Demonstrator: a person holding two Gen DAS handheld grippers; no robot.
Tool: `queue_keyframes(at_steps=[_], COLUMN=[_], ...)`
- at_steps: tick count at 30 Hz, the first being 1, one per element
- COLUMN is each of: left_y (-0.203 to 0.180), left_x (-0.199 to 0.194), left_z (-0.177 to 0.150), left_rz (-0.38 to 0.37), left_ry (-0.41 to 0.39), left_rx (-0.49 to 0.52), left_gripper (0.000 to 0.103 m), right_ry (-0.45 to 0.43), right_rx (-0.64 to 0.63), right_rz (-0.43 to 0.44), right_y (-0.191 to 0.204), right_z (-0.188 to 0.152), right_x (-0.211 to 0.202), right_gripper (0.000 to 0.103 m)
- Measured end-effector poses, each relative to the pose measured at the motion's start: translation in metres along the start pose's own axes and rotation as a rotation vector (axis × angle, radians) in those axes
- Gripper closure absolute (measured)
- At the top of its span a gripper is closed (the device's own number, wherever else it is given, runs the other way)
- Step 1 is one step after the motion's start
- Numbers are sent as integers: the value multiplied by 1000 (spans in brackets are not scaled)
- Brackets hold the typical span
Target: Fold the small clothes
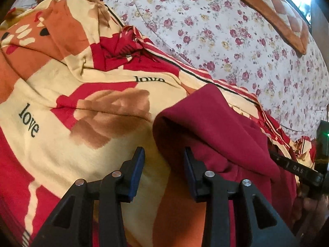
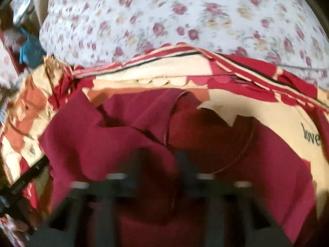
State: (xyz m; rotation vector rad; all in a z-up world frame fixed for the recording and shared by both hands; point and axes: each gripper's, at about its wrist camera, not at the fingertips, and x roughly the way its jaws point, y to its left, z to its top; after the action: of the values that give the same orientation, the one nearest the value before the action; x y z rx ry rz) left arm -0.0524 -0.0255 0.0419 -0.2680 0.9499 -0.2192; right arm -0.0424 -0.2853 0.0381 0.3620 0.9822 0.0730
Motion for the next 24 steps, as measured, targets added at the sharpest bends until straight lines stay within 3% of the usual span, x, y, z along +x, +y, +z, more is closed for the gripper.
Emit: queue_keyframes(at_steps=[1,4,10,14,18,24], left_y=[1,0,-7,-5,-5,-27], left_x=[0,2,4,2,-14,-22], left_z=[0,-1,-5,-6,-7,-14], left_rz=[-4,7,48,25,-73,-133], left_ry=[1,4,-7,-8,-34,-7], left_rx=[-6,10,58,33,33,154], left_gripper=[87,87,87,87,87,87], right_ry=[-16,-60,-241,-265,-295,-207], right_rx=[-34,-82,-133,-127,-89,8], right_rz=[-17,39,80,28,-43,-185], right_y=[6,15,20,13,-11,-66], right_z=[0,2,16,15,3,-23], right_x=[-5,-37,-138,-159,-177,-165], right_gripper=[97,97,97,97,97,97])
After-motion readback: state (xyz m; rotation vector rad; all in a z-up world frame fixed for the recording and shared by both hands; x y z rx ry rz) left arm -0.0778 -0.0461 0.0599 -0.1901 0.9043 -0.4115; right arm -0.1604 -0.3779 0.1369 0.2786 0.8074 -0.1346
